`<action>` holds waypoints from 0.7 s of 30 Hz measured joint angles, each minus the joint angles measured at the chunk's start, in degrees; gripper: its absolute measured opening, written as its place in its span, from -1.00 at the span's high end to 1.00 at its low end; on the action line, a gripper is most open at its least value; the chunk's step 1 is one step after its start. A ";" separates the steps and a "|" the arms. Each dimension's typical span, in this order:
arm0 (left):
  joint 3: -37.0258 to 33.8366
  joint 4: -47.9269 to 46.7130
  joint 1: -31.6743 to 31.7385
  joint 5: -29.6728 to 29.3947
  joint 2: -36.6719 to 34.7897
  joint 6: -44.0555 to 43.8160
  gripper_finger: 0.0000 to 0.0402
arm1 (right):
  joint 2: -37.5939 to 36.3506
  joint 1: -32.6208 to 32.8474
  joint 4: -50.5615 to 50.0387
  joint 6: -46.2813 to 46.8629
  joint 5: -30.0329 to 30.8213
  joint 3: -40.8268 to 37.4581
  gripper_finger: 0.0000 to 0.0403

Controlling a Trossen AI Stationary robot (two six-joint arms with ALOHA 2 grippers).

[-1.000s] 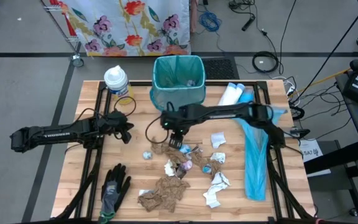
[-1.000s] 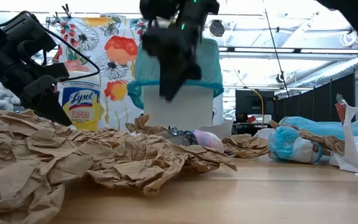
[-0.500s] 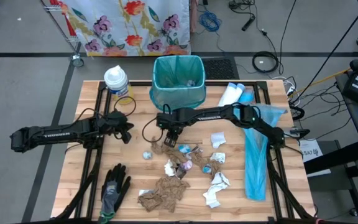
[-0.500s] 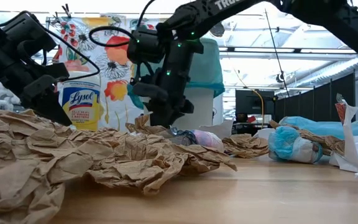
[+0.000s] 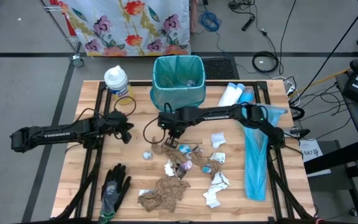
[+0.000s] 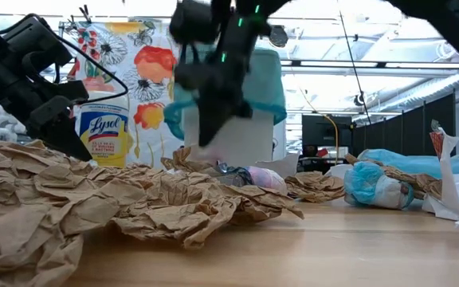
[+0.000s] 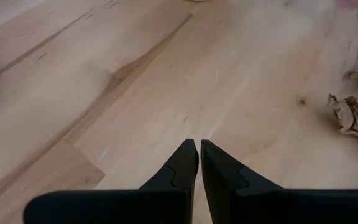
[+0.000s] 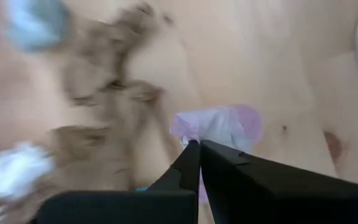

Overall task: Place trash/remove bag and relplace
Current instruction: Put the pink bag into the white trash bin

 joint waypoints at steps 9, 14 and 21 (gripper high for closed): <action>0.00 0.01 -0.01 0.01 0.00 -0.01 0.87 | -13.49 2.76 -0.20 2.71 -0.26 0.00 1.00; 0.00 -0.05 0.01 -0.01 -0.01 -0.01 0.87 | -22.37 2.90 2.47 3.45 0.28 0.04 1.00; 0.00 0.04 0.00 0.00 0.00 0.00 0.87 | -31.06 -1.78 8.32 -0.43 5.27 0.04 1.00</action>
